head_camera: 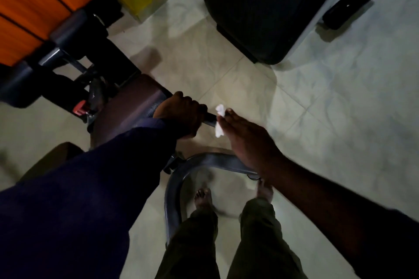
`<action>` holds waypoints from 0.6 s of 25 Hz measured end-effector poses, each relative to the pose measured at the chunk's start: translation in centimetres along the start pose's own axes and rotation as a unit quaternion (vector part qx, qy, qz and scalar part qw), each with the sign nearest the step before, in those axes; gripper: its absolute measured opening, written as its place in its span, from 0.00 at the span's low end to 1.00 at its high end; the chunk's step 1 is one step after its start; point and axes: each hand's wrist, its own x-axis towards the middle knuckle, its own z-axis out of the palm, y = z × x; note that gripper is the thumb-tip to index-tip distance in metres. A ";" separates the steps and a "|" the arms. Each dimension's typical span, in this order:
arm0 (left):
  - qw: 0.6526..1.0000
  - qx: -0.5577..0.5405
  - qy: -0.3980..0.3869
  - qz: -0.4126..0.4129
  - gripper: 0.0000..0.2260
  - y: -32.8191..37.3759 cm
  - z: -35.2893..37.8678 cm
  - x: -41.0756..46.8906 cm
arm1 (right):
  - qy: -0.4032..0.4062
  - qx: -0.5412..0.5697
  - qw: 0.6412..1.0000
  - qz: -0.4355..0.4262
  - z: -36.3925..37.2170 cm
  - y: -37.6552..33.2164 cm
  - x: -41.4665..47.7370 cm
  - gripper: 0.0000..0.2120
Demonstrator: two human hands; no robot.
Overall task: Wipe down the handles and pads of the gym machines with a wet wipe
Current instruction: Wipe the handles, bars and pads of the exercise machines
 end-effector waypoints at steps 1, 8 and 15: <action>1.000 0.007 0.027 -0.010 0.11 0.1 0.3 -0.2 | -0.004 0.002 1.000 -0.028 0.1 -0.1 1.1 0.24; 0.943 -0.315 0.041 -0.097 0.18 5.7 -2.5 -0.2 | -0.032 0.066 0.992 -0.098 -6.6 8.4 -6.3 0.21; 0.687 -0.677 0.188 -0.184 0.05 9.6 -21.4 3.0 | 0.107 0.407 0.875 0.239 -24.5 15.2 -7.7 0.11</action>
